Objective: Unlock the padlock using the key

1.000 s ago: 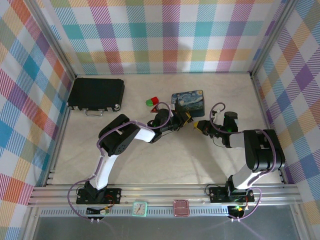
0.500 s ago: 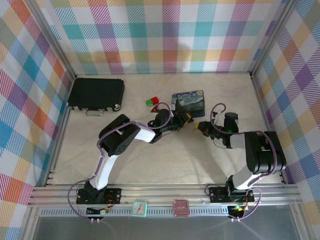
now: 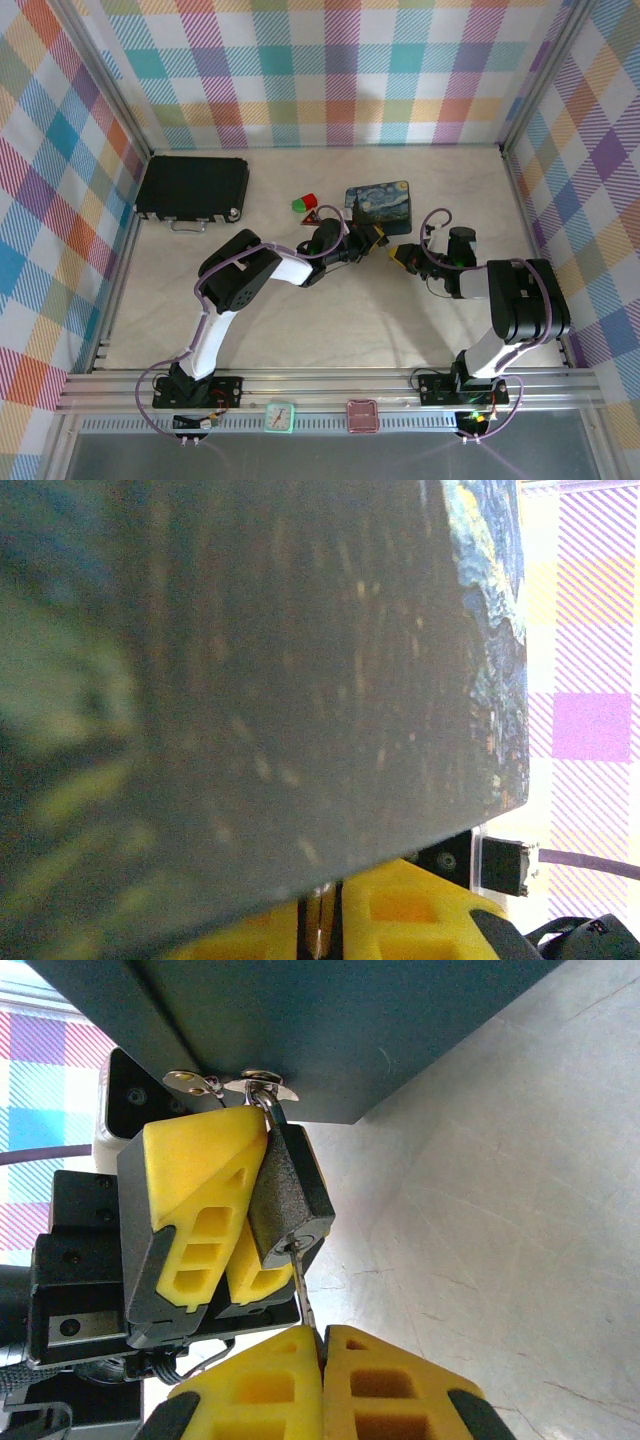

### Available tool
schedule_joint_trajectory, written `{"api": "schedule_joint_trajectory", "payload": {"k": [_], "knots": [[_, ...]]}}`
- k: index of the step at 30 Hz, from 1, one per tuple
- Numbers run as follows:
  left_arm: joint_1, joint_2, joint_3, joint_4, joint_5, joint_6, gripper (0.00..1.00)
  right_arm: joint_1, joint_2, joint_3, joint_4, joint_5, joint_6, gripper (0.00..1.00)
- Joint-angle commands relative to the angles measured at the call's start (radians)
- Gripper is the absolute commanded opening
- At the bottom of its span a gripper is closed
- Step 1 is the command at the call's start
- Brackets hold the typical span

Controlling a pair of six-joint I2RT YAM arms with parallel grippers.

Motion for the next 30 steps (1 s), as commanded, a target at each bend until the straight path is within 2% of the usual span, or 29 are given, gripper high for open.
{"api": "schedule_joint_trajectory", "payload": {"k": [1, 7, 12, 18, 25, 30], "knots": [[-0.021, -0.038, 0.025, 0.037, 0.019, 0.002, 0.0, -0.002, -0.005, 0.0, 0.077, -0.027, 0.027, 0.0], [-0.026, -0.035, 0.022, 0.049, 0.028, -0.007, 0.0, -0.002, -0.013, 0.004, 0.093, -0.029, 0.054, 0.0], [-0.043, -0.032, 0.035, 0.049, 0.032, -0.005, 0.0, 0.005, 0.037, 0.005, 0.237, -0.069, 0.201, 0.0], [-0.061, -0.006, 0.041, 0.094, 0.026, -0.039, 0.0, 0.023, 0.061, 0.015, 0.294, -0.099, 0.311, 0.0], [-0.063, -0.026, 0.023, 0.116, 0.056, -0.056, 0.0, -0.008, 0.075, 0.063, 0.133, -0.074, 0.281, 0.0], [-0.077, -0.027, 0.014, 0.159, 0.105, -0.108, 0.0, -0.054, 0.162, 0.115, 0.111, -0.105, 0.368, 0.0]]}}
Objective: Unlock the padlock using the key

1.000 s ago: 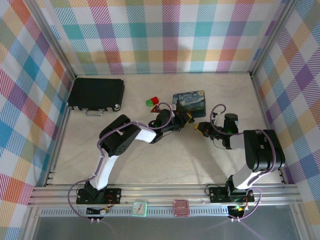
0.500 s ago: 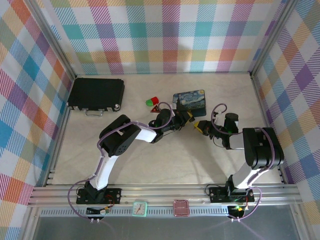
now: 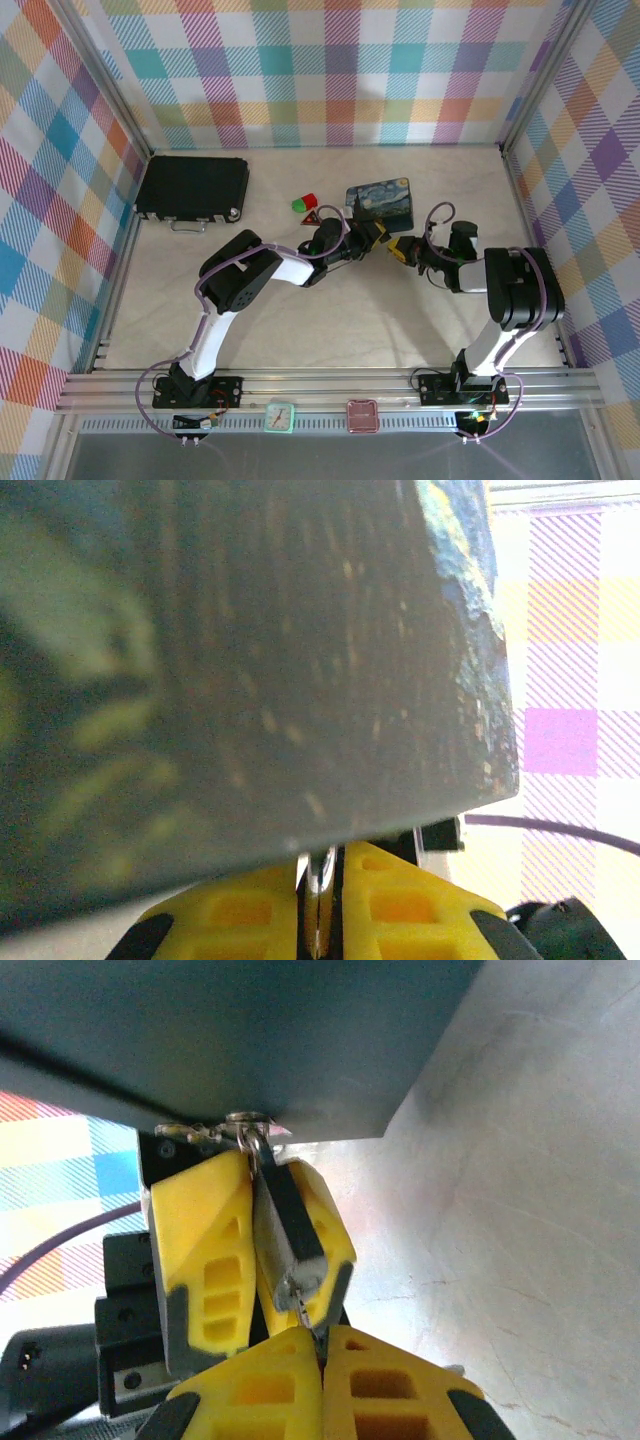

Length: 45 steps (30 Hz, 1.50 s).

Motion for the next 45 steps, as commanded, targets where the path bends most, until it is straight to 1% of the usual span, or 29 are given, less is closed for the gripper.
{"api": "schedule_joint_trajectory", "payload": {"k": [1, 2, 4, 7, 9, 11, 13, 17, 18, 19, 21, 23, 24, 26, 28, 29, 32, 35, 36, 38, 40, 45], "knots": [[-0.067, -0.021, 0.015, 0.138, 0.143, -0.07, 0.0, -0.028, 0.074, 0.045, 0.038, -0.014, 0.108, 0.0], [-0.071, -0.015, 0.026, 0.144, 0.156, -0.08, 0.0, -0.032, 0.095, 0.039, 0.103, -0.024, 0.157, 0.0], [-0.08, -0.014, 0.033, 0.136, 0.168, -0.081, 0.0, -0.043, 0.131, 0.035, 0.166, -0.037, 0.213, 0.0], [-0.08, -0.022, 0.022, 0.133, 0.168, -0.086, 0.0, -0.054, 0.15, 0.031, 0.178, -0.031, 0.179, 0.0], [-0.081, -0.028, 0.016, 0.134, 0.167, -0.09, 0.0, -0.055, 0.141, 0.035, 0.143, -0.012, 0.119, 0.0], [-0.082, -0.035, 0.014, 0.131, 0.17, -0.088, 0.0, -0.055, 0.13, 0.028, 0.142, 0.014, 0.103, 0.0], [-0.082, -0.041, 0.01, 0.135, 0.164, -0.078, 0.0, -0.054, 0.119, 0.019, 0.163, 0.029, 0.139, 0.0], [-0.079, -0.029, 0.019, 0.165, 0.158, -0.046, 0.0, -0.049, 0.071, -0.034, 0.257, 0.068, 0.286, 0.0], [-0.078, -0.023, 0.02, 0.184, 0.157, -0.052, 0.0, -0.039, 0.045, -0.041, 0.235, 0.086, 0.284, 0.0], [-0.08, -0.023, 0.022, 0.187, 0.155, -0.057, 0.0, -0.028, 0.02, -0.031, 0.182, 0.096, 0.247, 0.0], [-0.081, -0.036, 0.013, 0.174, 0.149, -0.063, 0.0, -0.016, -0.041, 0.005, -0.01, 0.145, 0.101, 0.0], [-0.08, -0.067, -0.011, 0.138, 0.128, -0.056, 0.0, -0.012, -0.102, 0.015, -0.128, 0.214, -0.001, 0.0], [-0.08, -0.086, -0.021, 0.113, 0.112, -0.049, 0.0, -0.012, -0.13, 0.011, -0.141, 0.246, -0.03, 0.0], [-0.078, -0.108, -0.032, 0.069, 0.086, -0.031, 0.0, -0.012, -0.173, 0.0, -0.14, 0.263, -0.045, 0.01], [-0.079, -0.11, -0.023, 0.044, 0.061, -0.022, 0.0, -0.012, -0.208, -0.001, -0.202, 0.267, -0.064, 0.09], [-0.078, -0.102, -0.015, 0.044, 0.041, -0.024, 0.0, -0.012, -0.23, 0.001, -0.229, 0.271, -0.079, 0.17], [-0.076, -0.063, 0.029, 0.046, 0.0, -0.016, 0.0, -0.015, -0.297, -0.006, -0.315, 0.284, -0.124, 0.34], [-0.071, -0.024, 0.067, 0.051, -0.046, 0.003, 0.0, -0.021, -0.403, -0.029, -0.432, 0.344, -0.182, 0.47], [-0.068, -0.013, 0.077, 0.048, -0.063, 0.007, 0.0, -0.022, -0.444, -0.036, -0.474, 0.371, -0.205, 0.5], [-0.065, 0.007, 0.091, 0.056, -0.077, 0.011, 0.0, -0.022, -0.512, -0.047, -0.54, 0.408, -0.245, 0.53], [-0.062, 0.02, 0.099, 0.056, -0.083, 0.009, 0.0, -0.022, -0.562, -0.067, -0.556, 0.419, -0.259, 0.53], [-0.062, 0.027, 0.095, 0.054, -0.101, 0.014, 0.0, -0.019, -0.584, -0.128, -0.472, 0.396, -0.233, 0.49]]}}
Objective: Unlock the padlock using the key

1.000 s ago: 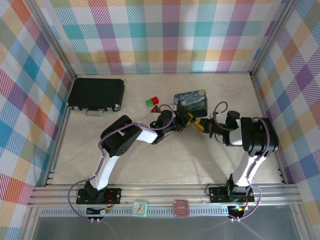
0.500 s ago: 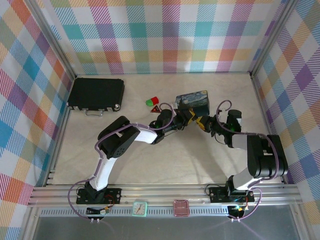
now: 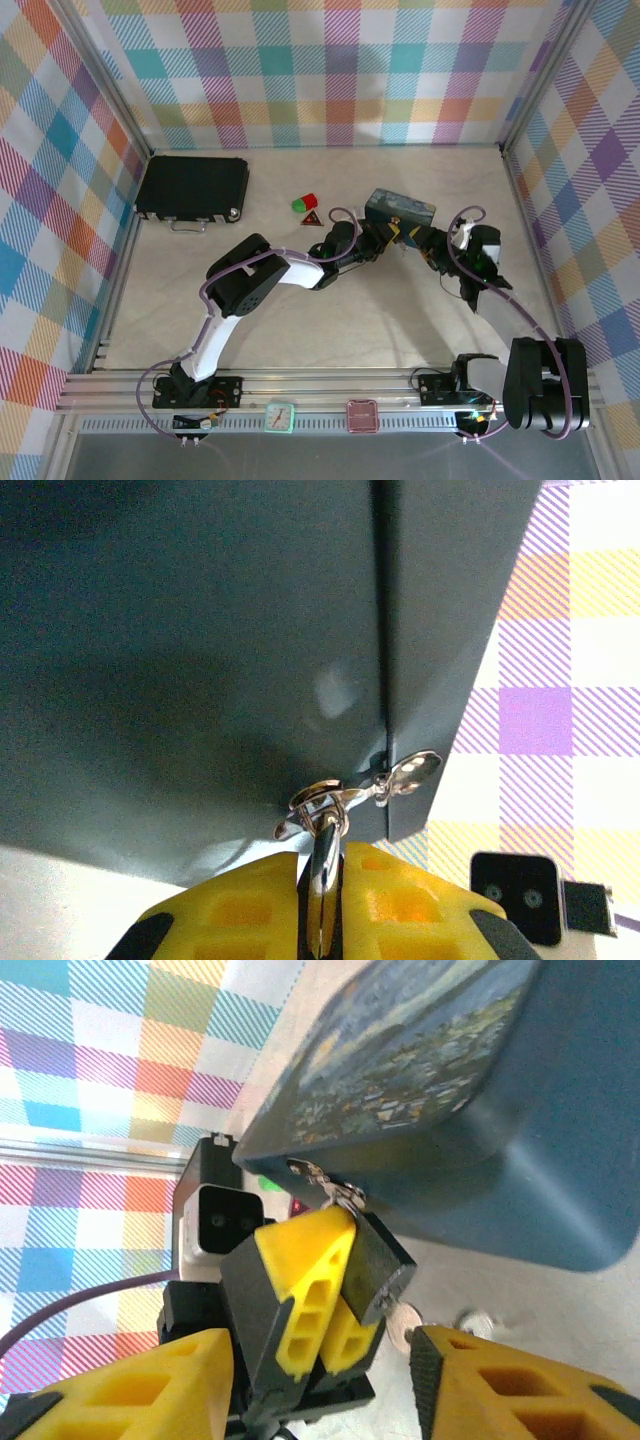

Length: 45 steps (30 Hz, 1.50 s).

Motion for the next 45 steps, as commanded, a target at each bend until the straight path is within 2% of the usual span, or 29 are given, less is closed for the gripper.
{"api": "schedule_joint_trajectory", "payload": {"k": [1, 7, 15, 19, 22, 24, 28, 31, 36, 39, 41, 43, 45], "knots": [[-0.005, 0.002, 0.024, 0.051, -0.031, 0.014, 0.0, -0.001, 0.009, -0.046, 0.002, 0.02, -0.018, 0.48], [-0.006, 0.002, 0.024, 0.062, -0.027, -0.002, 0.0, 0.027, 0.075, -0.055, 0.109, -0.005, -0.019, 0.42], [-0.006, -0.01, 0.009, 0.078, -0.016, -0.032, 0.0, 0.065, 0.182, -0.04, 0.239, 0.001, -0.015, 0.29], [-0.01, -0.016, 0.005, 0.082, -0.015, -0.035, 0.0, 0.089, 0.242, -0.033, 0.326, -0.002, 0.01, 0.26], [-0.011, -0.017, 0.003, 0.081, -0.014, -0.037, 0.0, 0.088, 0.251, -0.035, 0.373, 0.011, 0.017, 0.24], [-0.013, -0.015, 0.002, 0.079, -0.012, -0.04, 0.0, 0.089, 0.247, -0.038, 0.389, 0.024, 0.02, 0.18], [-0.019, -0.01, 0.006, 0.076, -0.012, -0.05, 0.0, 0.089, 0.247, -0.048, 0.424, 0.038, 0.035, 0.14], [-0.02, -0.011, 0.009, 0.08, -0.015, -0.059, 0.0, 0.089, 0.268, -0.049, 0.441, 0.033, 0.047, 0.07], [-0.036, -0.01, 0.002, 0.117, -0.007, -0.076, 0.0, 0.089, 0.341, -0.066, 0.569, 0.031, 0.154, 0.1], [-0.044, -0.004, -0.043, 0.195, -0.028, -0.085, 0.0, 0.091, 0.374, -0.073, 0.647, 0.049, 0.253, 0.1], [-0.049, -0.003, -0.066, 0.218, -0.041, -0.082, 0.0, 0.091, 0.388, -0.082, 0.696, 0.072, 0.32, 0.08], [-0.053, 0.0, -0.077, 0.243, -0.044, -0.08, 0.0, 0.091, 0.392, -0.091, 0.735, 0.088, 0.377, 0.01], [-0.057, 0.009, -0.085, 0.281, -0.045, -0.073, 0.0, 0.091, 0.387, -0.097, 0.748, 0.095, 0.445, 0.0]]}}
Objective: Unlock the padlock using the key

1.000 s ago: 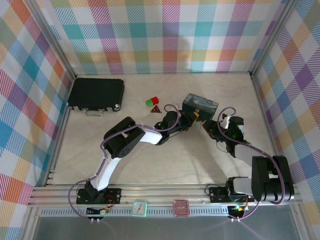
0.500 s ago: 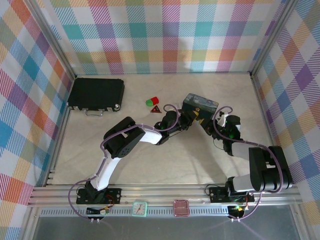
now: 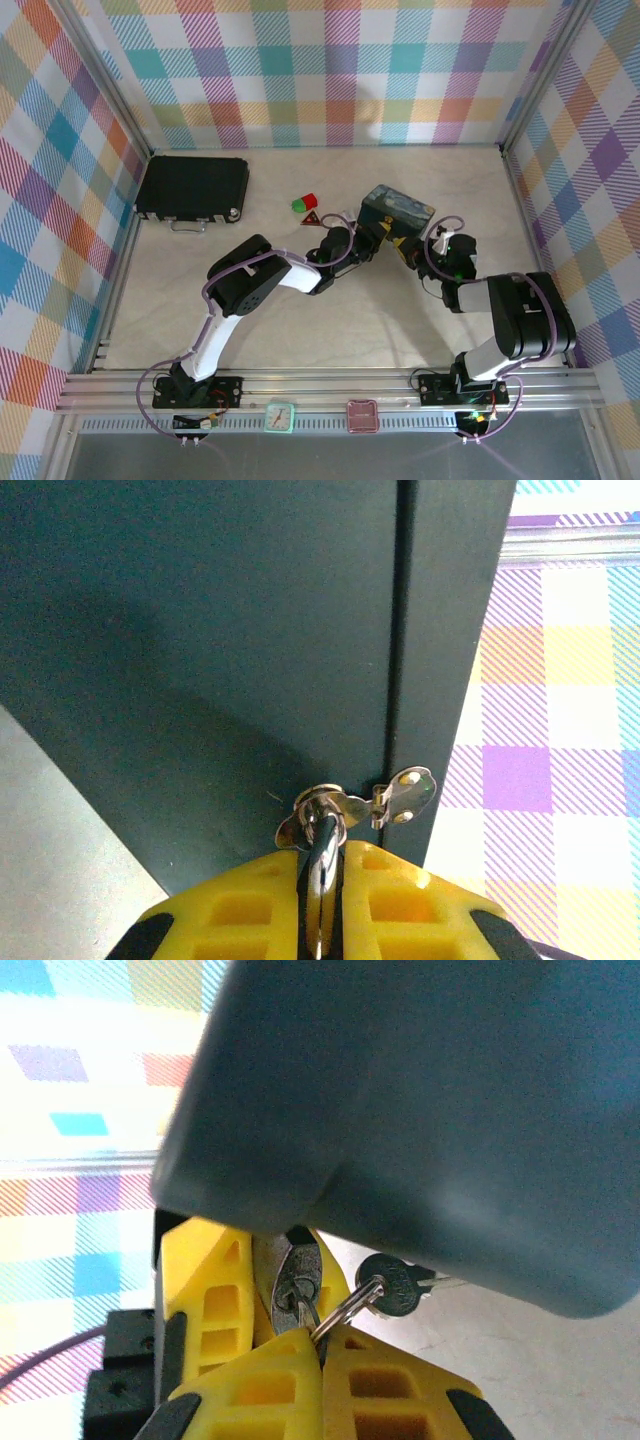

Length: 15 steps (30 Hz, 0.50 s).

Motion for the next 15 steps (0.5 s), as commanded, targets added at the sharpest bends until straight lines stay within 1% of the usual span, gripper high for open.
{"api": "schedule_joint_trajectory", "payload": {"k": [1, 4, 6, 9, 10, 12, 13, 15], "knots": [[-0.052, 0.006, -0.016, 0.18, 0.067, -0.001, 0.0, -0.01, -0.004, -0.002, 0.13, 0.091, 0.184, 0.0], [-0.052, 0.027, -0.017, 0.252, 0.075, 0.056, 0.0, -0.011, -0.02, -0.028, 0.166, 0.082, 0.404, 0.0], [-0.05, 0.051, -0.012, 0.294, 0.086, 0.091, 0.0, 0.001, -0.021, -0.061, 0.223, 0.079, 0.648, 0.0], [-0.052, 0.061, -0.001, 0.298, 0.113, 0.164, 0.0, 0.047, -0.028, -0.118, 0.324, 0.123, 0.963, 0.0], [-0.051, 0.06, 0.0, 0.298, 0.117, 0.186, 0.0, 0.062, -0.041, -0.128, 0.339, 0.143, 1.025, 0.0], [-0.049, 0.065, 0.007, 0.301, 0.123, 0.209, 0.0, 0.091, -0.106, -0.137, 0.299, 0.182, 1.116, 0.0], [-0.048, 0.073, 0.017, 0.303, 0.126, 0.211, 0.0, 0.099, -0.141, -0.136, 0.261, 0.198, 1.127, 0.0], [-0.048, 0.098, 0.038, 0.306, 0.129, 0.202, 0.0, 0.101, -0.254, -0.127, 0.118, 0.222, 1.129, 0.0]]}}
